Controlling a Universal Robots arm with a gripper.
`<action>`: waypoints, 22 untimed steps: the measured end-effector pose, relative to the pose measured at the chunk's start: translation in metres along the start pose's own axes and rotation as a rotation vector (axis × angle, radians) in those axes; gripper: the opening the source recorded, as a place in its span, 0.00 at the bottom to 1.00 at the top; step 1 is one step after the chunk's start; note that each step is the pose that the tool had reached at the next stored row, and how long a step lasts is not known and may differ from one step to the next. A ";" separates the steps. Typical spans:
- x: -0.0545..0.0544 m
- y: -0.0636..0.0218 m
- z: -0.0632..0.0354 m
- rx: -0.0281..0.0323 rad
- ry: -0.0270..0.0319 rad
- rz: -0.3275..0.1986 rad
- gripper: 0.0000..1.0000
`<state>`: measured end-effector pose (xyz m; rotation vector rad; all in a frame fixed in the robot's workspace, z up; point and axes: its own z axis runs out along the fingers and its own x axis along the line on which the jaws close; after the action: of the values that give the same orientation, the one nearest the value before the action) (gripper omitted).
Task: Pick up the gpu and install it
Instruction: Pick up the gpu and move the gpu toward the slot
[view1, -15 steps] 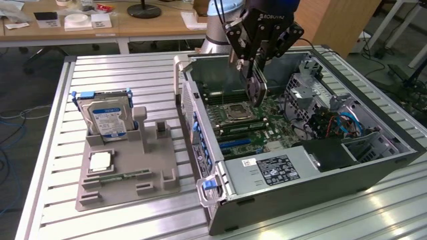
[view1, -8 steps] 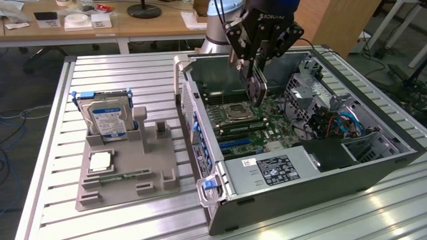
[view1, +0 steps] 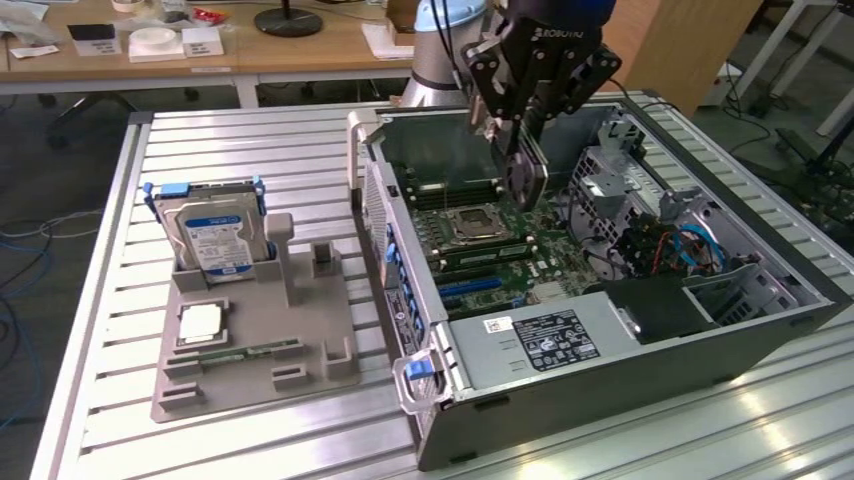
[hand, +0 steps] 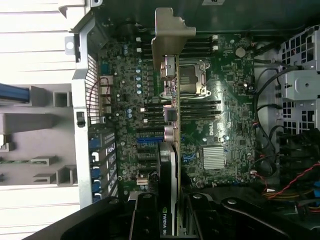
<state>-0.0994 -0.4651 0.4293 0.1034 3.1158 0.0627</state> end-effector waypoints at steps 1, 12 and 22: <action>-0.002 0.0002 0.0001 0.0000 0.0000 0.000 0.27; -0.011 0.0011 0.0003 0.0000 0.0000 -0.001 0.27; -0.024 0.0023 0.0007 -0.0002 0.0001 -0.002 0.27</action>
<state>-0.0754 -0.4644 0.4293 0.0996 3.1159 0.0630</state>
